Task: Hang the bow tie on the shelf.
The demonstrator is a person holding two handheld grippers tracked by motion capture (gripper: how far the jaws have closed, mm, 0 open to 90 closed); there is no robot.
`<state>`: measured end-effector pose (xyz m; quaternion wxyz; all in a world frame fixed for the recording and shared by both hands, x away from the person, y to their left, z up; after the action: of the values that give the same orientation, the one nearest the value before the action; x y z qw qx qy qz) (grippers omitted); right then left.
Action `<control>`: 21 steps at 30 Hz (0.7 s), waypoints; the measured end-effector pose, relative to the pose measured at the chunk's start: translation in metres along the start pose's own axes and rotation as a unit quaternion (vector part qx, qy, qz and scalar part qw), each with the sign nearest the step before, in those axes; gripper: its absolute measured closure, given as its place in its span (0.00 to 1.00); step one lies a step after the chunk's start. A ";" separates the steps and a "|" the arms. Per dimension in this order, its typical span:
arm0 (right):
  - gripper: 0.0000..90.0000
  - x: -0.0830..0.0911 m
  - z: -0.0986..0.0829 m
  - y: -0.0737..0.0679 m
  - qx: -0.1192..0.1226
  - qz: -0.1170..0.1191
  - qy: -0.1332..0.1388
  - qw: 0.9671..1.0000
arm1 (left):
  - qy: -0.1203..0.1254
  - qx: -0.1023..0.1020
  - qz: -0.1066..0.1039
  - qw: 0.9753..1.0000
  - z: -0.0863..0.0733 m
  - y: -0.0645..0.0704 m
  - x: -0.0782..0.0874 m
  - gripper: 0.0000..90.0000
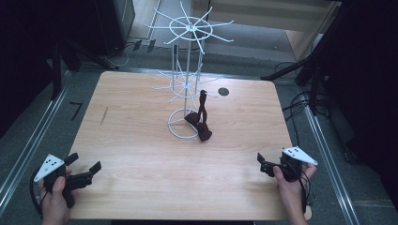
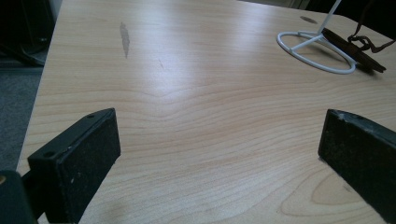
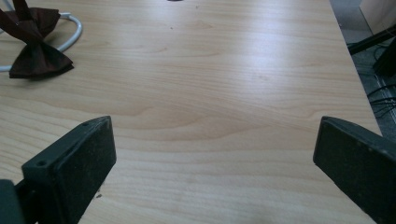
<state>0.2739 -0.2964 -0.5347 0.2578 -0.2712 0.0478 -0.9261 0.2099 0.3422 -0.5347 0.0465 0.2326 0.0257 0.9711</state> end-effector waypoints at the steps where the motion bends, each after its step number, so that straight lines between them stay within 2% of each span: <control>1: 0.00 0.002 -0.002 0.002 -0.002 -0.002 -0.002 1.000 | 0.000 0.000 0.000 1.000 0.000 0.000 0.000 0.00; 9: 0.00 0.014 -0.017 0.016 -0.013 -0.015 -0.012 1.000 | -0.001 0.000 0.001 1.000 0.000 0.000 0.000 0.00; 17: 0.00 0.026 -0.035 0.026 -0.021 -0.018 -0.024 0.999 | -0.001 0.001 0.000 1.000 0.000 0.000 0.000 0.00; 21: 0.00 0.034 -0.041 0.032 -0.027 -0.012 -0.024 0.999 | -0.001 0.000 0.000 1.000 0.000 0.000 0.000 0.00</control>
<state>0.2423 -0.3433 -0.5607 0.2401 -0.3008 0.0630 -0.9208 0.2101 0.3422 -0.5347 0.0466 0.2332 0.0254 0.9710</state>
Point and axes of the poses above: each handheld gripper's, and its own axes: x roughly backward along the jaws, z roughly out of its top, y roughly to its right, the point moved 3 cm from there along -x, roughly forward along the jaws, and after that the axes turned 15 degrees about z, right-handed, at the moved point
